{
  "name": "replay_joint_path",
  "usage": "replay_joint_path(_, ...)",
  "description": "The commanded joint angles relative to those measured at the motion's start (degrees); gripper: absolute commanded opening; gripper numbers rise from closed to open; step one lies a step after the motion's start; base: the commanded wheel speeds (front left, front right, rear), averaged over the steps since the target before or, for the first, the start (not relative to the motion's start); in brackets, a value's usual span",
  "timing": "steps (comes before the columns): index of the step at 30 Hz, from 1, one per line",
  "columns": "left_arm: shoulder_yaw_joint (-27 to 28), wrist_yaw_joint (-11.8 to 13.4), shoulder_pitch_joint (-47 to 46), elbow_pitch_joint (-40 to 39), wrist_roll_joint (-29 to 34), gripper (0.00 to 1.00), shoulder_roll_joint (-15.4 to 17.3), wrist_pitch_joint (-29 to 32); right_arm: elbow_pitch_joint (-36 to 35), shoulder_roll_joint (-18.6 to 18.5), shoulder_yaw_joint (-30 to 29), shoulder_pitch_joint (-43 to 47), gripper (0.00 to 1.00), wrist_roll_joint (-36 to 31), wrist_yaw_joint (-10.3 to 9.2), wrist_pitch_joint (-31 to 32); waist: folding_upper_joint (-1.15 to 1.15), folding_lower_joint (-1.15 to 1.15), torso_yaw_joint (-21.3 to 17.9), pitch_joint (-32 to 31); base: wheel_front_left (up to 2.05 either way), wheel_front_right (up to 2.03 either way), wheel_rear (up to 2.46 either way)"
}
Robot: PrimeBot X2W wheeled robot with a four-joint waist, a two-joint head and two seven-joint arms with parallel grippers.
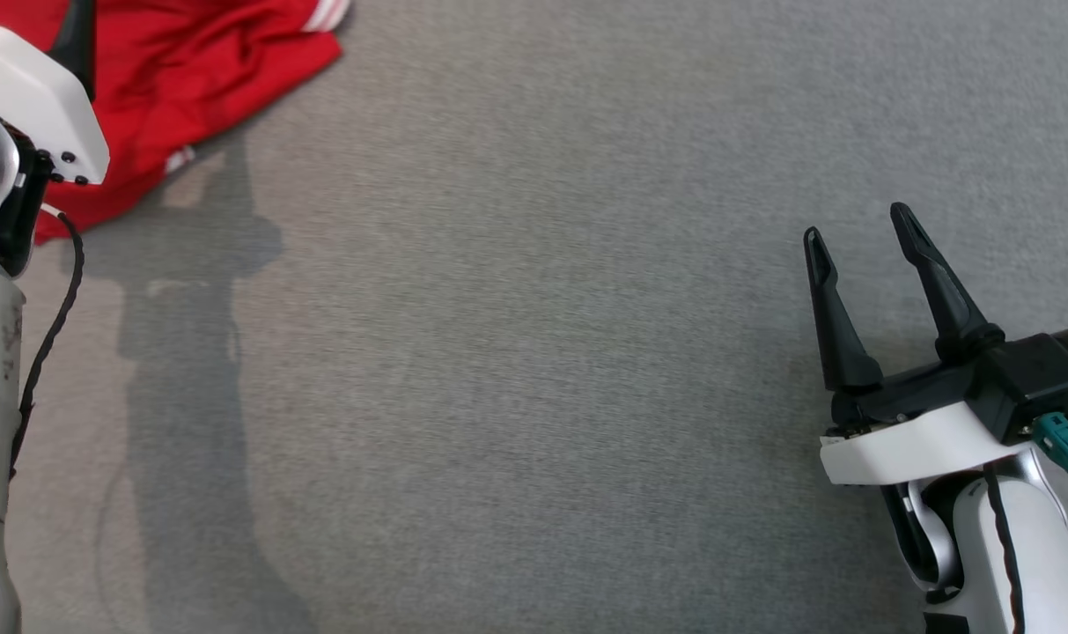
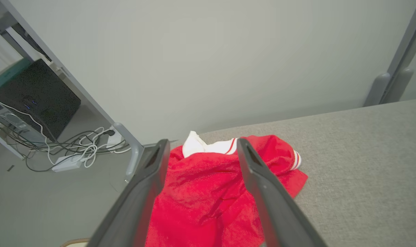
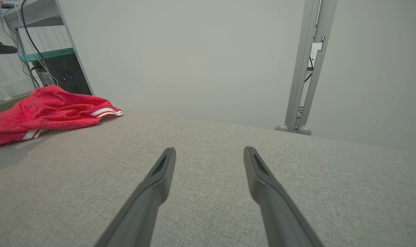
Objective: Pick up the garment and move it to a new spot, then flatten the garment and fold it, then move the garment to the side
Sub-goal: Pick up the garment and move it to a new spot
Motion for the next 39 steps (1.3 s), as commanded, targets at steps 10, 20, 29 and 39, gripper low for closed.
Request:
replay_joint_path(10,-1.9,2.1,-7.3,11.7,3.3,1.00,4.0,-0.6,-1.8,-0.3,0.6,-1.8,1.00,-0.8,0.00,-0.3,0.00,0.00,-7.6,7.8,0.00,0.00,0.00)
replay_joint_path(20,-3.1,2.5,-10.7,20.1,3.8,1.00,6.6,1.8,-1.5,-0.3,2.7,-2.9,1.00,-0.1,-0.01,-1.3,0.00,0.00,-9.6,11.1,0.00,0.00,0.00)
replay_joint_path(29,-3.4,2.5,-11.8,23.6,2.9,0.00,6.3,1.0,-1.0,-0.3,1.4,-3.4,1.00,-0.1,-0.01,-2.7,0.00,0.00,-9.8,10.9,0.00,0.00,0.00)
replay_joint_path(39,-6.6,1.2,-13.7,22.7,4.4,0.00,5.6,-3.4,1.6,-0.3,1.4,-2.4,1.00,1.5,-0.01,-4.3,0.00,0.00,-9.3,4.7,0.00,0.00,0.00)
